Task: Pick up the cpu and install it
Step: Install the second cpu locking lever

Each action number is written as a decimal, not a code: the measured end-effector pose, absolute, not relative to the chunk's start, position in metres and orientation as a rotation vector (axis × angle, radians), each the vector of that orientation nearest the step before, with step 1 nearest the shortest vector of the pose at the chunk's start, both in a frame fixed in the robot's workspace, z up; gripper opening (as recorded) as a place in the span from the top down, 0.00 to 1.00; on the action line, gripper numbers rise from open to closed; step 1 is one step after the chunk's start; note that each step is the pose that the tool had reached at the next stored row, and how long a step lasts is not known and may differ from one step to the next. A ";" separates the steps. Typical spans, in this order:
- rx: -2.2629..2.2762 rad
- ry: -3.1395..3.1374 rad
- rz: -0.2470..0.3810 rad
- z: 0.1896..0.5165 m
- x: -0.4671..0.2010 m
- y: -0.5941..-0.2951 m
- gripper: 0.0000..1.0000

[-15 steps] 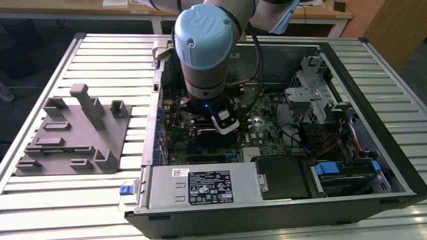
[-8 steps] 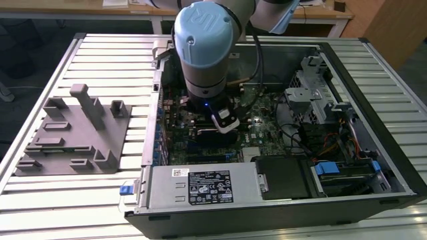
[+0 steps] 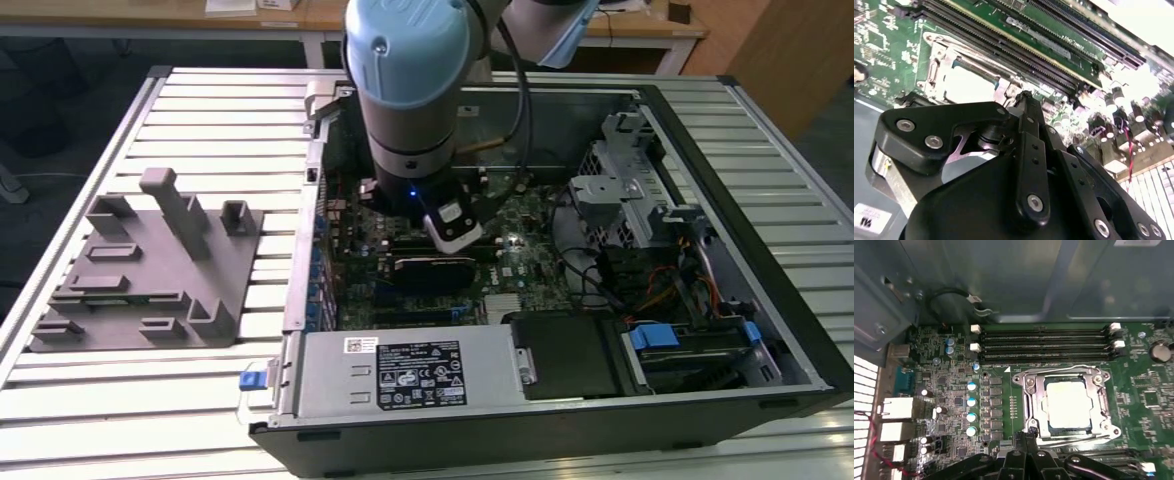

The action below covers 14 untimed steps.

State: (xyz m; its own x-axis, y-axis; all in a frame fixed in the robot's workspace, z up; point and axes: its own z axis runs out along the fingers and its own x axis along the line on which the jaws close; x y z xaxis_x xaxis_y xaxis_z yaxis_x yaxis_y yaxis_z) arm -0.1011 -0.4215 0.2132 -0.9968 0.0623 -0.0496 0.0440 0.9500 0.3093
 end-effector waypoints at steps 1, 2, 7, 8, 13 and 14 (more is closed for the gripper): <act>0.086 3.045 0.474 0.215 -0.101 -0.422 0.89; 0.089 3.045 0.465 0.217 -0.101 -0.421 0.89; 0.111 3.047 0.418 0.224 -0.101 -0.421 0.89; 0.118 3.048 0.405 0.225 -0.101 -0.421 0.89; 0.143 3.050 0.347 0.225 -0.099 -0.418 0.89; 0.146 3.050 0.341 0.225 -0.098 -0.417 0.89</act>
State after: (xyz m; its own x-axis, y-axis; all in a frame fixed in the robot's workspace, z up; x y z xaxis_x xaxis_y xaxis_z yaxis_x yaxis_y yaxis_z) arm -0.0984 -0.4170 0.2254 -0.9931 0.1017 -0.0577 0.0865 0.9710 0.2231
